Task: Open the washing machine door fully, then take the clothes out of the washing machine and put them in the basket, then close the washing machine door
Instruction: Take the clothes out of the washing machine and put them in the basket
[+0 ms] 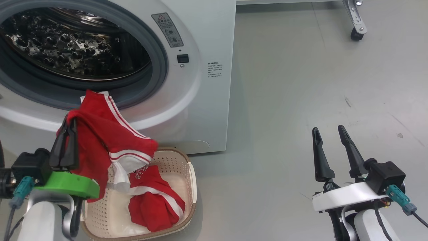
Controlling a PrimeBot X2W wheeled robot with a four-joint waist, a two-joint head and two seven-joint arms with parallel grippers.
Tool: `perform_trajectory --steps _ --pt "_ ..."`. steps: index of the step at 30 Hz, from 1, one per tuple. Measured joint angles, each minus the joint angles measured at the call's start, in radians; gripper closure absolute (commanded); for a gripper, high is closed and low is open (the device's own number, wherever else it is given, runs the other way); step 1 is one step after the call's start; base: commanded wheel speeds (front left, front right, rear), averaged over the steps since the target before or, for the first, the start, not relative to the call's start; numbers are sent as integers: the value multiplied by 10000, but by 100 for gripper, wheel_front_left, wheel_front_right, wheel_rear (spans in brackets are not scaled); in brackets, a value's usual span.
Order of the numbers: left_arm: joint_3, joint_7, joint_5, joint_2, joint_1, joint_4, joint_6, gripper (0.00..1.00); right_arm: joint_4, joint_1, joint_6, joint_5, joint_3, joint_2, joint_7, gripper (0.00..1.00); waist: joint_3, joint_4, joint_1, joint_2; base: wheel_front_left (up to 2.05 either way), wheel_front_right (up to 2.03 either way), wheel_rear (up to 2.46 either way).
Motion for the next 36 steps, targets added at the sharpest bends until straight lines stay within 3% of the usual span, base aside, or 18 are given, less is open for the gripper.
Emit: perform_trajectory --steps 15,31,36 --pt "-1106 662 564 -82 264 1883 -15 100 -205 -351 54 -15 136 0 0 0 963 -404 0 0 0 0 0" --pt "-901 1106 790 63 -1136 3639 92 100 -485 -880 54 -115 209 -2 0 0 2332 -972 1 0 0 0 0" --pt "-468 1457 353 33 -1463 4614 109 100 -598 -989 54 -127 82 -4 0 0 2861 -1133 0 0 0 0 0"
